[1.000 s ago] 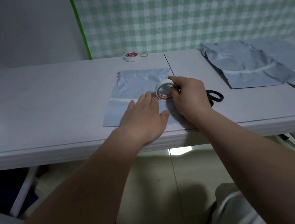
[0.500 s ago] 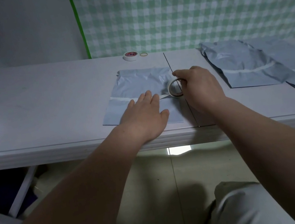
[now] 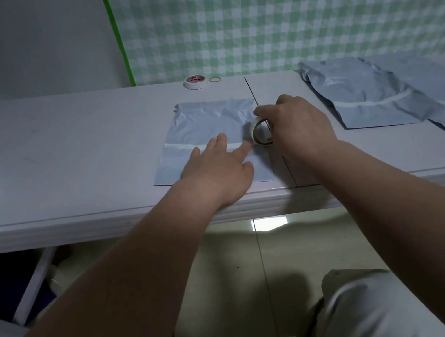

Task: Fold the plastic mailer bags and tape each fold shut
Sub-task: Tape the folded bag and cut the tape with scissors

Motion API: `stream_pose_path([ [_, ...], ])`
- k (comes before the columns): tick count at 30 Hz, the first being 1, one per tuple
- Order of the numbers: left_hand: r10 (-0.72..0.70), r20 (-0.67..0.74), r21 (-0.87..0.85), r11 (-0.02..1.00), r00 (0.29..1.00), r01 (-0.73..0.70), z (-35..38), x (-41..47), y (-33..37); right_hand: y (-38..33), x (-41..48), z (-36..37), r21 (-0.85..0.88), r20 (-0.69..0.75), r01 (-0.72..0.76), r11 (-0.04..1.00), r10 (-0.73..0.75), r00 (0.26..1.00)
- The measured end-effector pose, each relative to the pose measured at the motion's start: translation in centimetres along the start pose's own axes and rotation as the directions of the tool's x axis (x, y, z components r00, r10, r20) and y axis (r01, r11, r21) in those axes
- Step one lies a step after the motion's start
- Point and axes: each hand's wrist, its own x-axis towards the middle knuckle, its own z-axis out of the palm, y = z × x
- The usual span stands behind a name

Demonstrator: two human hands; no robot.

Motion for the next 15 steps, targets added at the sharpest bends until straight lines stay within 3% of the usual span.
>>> stream_pose_path([
  [3, -0.005, 0.005, -0.001, 1.0, 1.0, 0.005, 0.0, 0.3, 0.1, -0.1, 0.0, 0.3, 0.043, -0.003, -0.002, 0.999, 0.002, 1.0],
  [9, -0.032, 0.026, 0.051, 0.998, 0.999, 0.031, -0.2, 0.4, 0.4, 0.4, -0.5, 0.9, 0.402, -0.04, -0.164, 0.901, 0.196, 0.98],
  [13, 0.045, -0.046, 0.141, 0.989, 0.998, -0.038, -0.9, 0.5, 1.3, 0.3, -1.0, 1.7, 0.473, -0.053, -0.171, 0.865, 0.222, 0.974],
  [15, 0.09, -0.095, 0.081, 0.993, 0.991, -0.083, -0.6, 0.5, 1.8, 0.3, -1.1, 1.8, 0.483, -0.054, -0.172, 0.858, 0.226, 0.973],
])
